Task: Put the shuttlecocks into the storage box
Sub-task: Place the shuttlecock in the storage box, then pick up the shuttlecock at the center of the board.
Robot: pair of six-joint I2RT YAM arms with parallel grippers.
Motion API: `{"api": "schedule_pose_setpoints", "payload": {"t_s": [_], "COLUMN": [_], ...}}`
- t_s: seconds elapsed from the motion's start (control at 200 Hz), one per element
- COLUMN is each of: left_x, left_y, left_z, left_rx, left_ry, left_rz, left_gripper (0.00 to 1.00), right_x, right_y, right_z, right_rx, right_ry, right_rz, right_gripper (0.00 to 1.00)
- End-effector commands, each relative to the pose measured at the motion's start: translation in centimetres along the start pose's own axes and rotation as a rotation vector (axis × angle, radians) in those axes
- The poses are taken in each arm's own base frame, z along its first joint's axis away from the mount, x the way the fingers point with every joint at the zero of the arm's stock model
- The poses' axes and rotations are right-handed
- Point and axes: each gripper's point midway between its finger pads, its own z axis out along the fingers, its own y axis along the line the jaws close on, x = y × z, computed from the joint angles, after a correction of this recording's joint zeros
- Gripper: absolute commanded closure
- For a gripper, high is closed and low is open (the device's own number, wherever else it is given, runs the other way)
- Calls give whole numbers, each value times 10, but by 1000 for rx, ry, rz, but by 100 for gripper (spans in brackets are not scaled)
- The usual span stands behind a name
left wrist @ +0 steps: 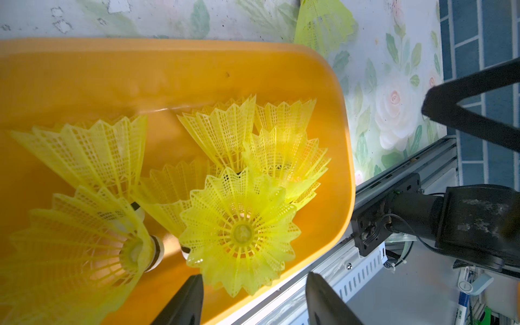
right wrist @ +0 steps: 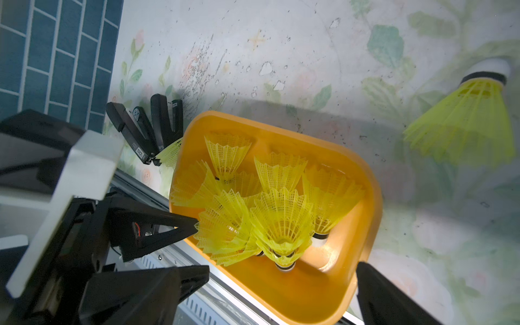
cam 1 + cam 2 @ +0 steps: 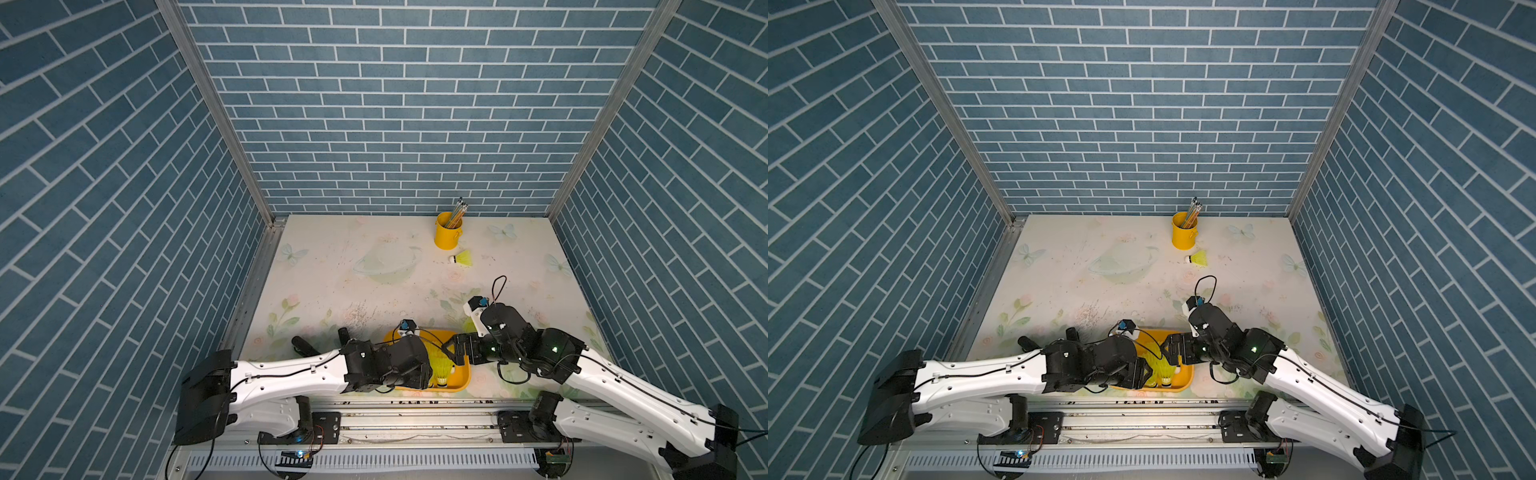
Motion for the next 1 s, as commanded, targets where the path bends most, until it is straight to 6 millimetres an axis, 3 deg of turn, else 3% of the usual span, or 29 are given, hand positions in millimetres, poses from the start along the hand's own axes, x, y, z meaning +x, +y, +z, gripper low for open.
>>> {"api": "schedule_pose_setpoints", "payload": {"t_s": [0.0,0.205,0.405,0.62,0.845,0.925,0.995], "left_x": [-12,-32,-72,-119,-166,-180,-194], "left_y": [-5,-14,-17,0,19,26,31], "left_z": [-8,-18,-30,-33,-37,-33,-26], "left_rx": [-11,4,12,4,-10,-12,15], "left_ry": [-29,-71,-138,-218,-335,-364,-361], "left_rz": [14,26,42,59,85,126,158], "left_gripper": [34,32,28,11,5,3,3], "right_x": [-16,-48,-81,-101,-128,-145,-161], "right_y": [-9,-43,-99,-147,-155,-151,-149], "right_z": [-8,-20,-30,-19,-1,15,31], "right_rx": [66,201,384,473,431,380,365], "right_ry": [-50,-96,-135,-118,-181,-226,-244], "right_rz": [36,64,114,157,260,330,389], "right_gripper": [2,6,7,3,0,4,14]}}
